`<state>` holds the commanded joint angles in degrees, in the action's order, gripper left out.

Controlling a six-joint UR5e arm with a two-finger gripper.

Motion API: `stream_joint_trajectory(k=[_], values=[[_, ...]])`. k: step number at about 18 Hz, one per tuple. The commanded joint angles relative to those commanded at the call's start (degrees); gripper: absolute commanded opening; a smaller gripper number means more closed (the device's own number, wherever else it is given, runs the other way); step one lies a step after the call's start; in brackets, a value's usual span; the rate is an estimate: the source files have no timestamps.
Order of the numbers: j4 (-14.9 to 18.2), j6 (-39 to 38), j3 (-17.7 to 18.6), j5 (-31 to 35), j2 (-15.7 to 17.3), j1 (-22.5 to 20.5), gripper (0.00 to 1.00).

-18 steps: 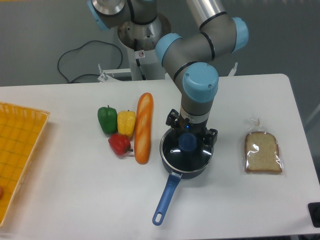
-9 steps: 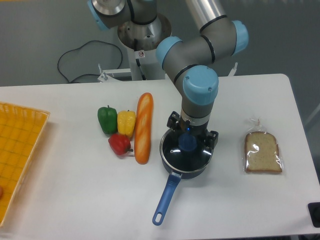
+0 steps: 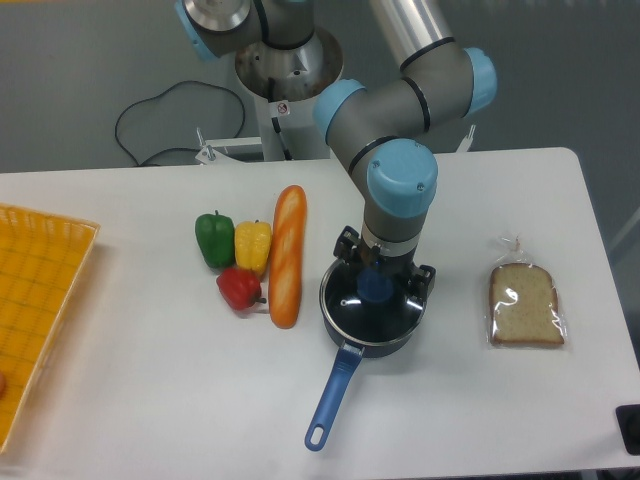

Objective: Open the lid

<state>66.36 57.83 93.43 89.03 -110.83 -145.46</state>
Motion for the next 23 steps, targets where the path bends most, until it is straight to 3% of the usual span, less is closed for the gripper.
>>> stream_joint_trajectory(k=[16, 23], values=[[-0.4, 0.0, 0.4, -0.1, -0.6, 0.3, 0.99], [-0.4, 0.2, 0.4, -0.1, -0.6, 0.3, 0.89]])
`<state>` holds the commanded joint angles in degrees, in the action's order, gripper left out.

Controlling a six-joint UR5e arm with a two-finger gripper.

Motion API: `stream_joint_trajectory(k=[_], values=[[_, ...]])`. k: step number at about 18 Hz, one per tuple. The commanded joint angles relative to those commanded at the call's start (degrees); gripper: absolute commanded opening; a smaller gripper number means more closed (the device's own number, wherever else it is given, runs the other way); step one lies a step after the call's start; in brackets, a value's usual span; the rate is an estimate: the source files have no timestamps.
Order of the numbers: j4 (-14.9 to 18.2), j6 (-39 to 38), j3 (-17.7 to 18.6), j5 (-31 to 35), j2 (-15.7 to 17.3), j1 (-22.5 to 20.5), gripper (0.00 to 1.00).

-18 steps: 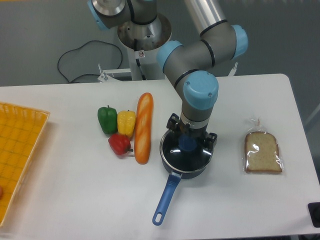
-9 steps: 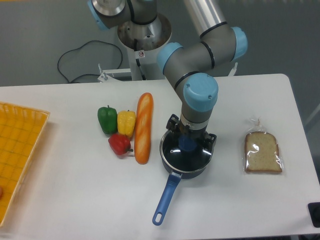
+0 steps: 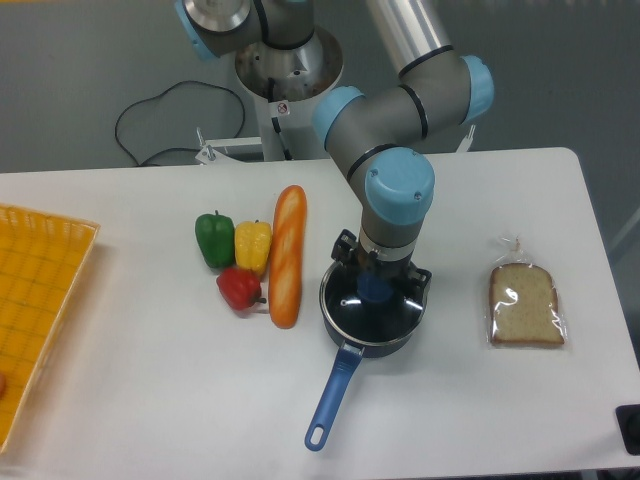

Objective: Open the lid

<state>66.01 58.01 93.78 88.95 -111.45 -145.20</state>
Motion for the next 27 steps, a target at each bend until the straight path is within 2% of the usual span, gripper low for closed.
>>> stream_joint_trajectory(k=[10, 13, 17, 27], values=[[0.0, 0.0, 0.1, 0.0, 0.0, 0.0, 0.8], [0.0, -0.2, 0.1, 0.0, 0.0, 0.0, 0.7], [0.0, -0.2, 0.1, 0.0, 0.0, 0.1, 0.64], [0.3, 0.0, 0.2, 0.1, 0.7, 0.0, 0.62]])
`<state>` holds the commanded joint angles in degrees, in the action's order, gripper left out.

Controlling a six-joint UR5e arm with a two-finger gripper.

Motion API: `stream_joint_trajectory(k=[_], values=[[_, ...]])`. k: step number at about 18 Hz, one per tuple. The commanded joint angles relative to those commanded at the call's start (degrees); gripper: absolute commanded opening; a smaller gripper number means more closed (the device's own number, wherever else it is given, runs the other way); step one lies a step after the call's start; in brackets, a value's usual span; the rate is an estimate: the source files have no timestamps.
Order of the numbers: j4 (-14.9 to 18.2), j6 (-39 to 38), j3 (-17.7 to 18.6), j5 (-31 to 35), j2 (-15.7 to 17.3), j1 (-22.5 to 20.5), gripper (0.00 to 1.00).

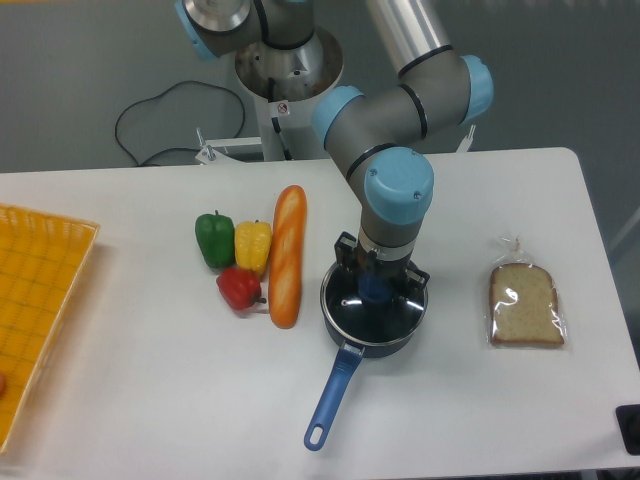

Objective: Open the lid

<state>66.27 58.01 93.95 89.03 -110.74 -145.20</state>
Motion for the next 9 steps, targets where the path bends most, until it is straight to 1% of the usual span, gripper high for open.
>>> stream_joint_trajectory(k=[9], values=[[0.7, 0.4, 0.3, 0.1, 1.9, -0.5, 0.62]])
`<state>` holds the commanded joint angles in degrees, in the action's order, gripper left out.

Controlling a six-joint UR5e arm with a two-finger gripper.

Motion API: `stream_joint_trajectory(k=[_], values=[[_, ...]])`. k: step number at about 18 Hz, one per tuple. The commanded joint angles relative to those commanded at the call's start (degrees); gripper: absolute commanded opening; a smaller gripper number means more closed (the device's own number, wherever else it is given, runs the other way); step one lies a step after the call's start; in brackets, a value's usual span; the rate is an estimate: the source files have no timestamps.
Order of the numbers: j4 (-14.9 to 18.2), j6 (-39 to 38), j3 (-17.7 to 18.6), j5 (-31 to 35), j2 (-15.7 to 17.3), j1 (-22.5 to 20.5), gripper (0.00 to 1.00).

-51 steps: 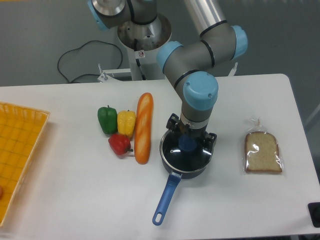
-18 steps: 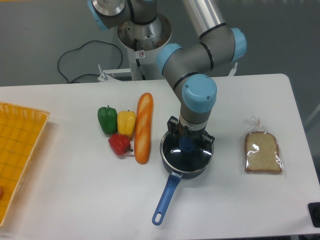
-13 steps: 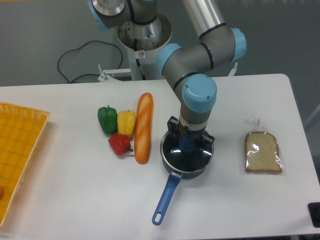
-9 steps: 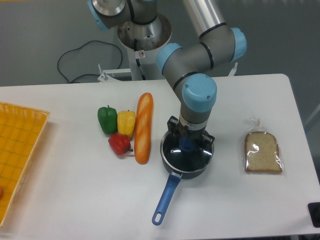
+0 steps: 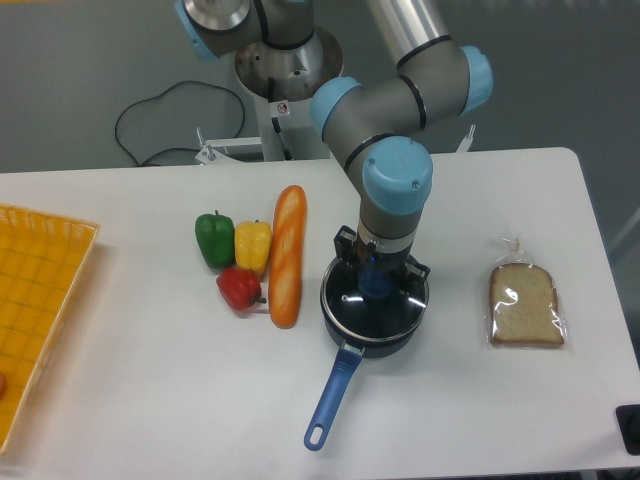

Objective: Open the lid

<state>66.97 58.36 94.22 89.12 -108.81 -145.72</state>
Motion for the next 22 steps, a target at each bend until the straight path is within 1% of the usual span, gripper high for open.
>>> stream_joint_trajectory(k=[2, 4, 6, 10, 14, 15, 22], values=[[0.4, 0.0, -0.3, 0.0, 0.2, 0.0, 0.62], [1.6, 0.0, -0.9, 0.0, 0.9, -0.2, 0.62], [3.0, 0.1, -1.8, 0.0, 0.9, -0.4, 0.62], [7.5, 0.1, -5.0, 1.1, 0.8, -0.5, 0.62], [11.3, 3.8, -7.5, 1.8, 0.5, -0.6, 0.62], [11.8, 3.9, -7.7, 1.8, 0.4, -0.8, 0.62], [12.2, 4.7, -7.7, 1.7, 0.7, -1.7, 0.62]])
